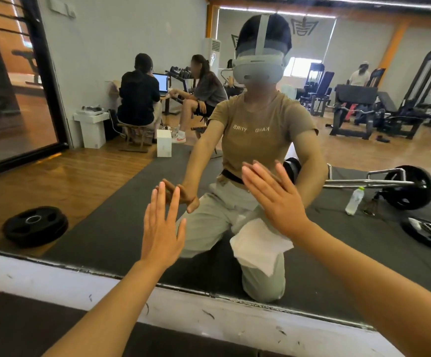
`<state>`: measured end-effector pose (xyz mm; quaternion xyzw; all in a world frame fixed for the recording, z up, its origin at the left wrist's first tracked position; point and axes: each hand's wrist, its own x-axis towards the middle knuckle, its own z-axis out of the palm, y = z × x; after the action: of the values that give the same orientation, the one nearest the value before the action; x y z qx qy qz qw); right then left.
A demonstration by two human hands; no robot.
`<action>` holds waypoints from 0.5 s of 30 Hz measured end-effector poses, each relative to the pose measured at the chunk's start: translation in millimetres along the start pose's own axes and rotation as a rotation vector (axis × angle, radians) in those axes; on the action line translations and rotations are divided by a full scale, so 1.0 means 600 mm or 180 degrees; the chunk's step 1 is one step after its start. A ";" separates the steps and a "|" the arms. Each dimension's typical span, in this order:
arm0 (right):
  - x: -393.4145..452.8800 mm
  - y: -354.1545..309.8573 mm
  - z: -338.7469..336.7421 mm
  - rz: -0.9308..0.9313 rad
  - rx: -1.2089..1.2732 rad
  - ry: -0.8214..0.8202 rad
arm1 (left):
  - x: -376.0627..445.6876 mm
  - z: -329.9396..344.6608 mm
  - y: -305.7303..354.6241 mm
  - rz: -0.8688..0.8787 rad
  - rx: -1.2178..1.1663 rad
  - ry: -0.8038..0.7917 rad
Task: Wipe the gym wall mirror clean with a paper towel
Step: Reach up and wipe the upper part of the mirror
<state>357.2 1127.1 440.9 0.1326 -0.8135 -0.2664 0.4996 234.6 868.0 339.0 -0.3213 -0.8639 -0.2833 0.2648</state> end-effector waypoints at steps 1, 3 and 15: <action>-0.023 -0.009 0.014 -0.0296 -0.0157 -0.0109 | -0.005 0.003 0.002 -0.0070 -0.0034 -0.0011; -0.048 -0.028 0.023 -0.0329 -0.0229 -0.0216 | -0.019 0.009 0.015 -0.0148 -0.0141 -0.0006; -0.203 -0.184 0.021 -0.0481 0.0423 -0.1467 | -0.081 0.023 0.025 0.0402 0.0279 -0.0751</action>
<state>397.1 1099.1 283.6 0.1614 -0.9095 -0.2721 0.2698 273.4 866.8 303.3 -0.3943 -0.8787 -0.1883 0.1924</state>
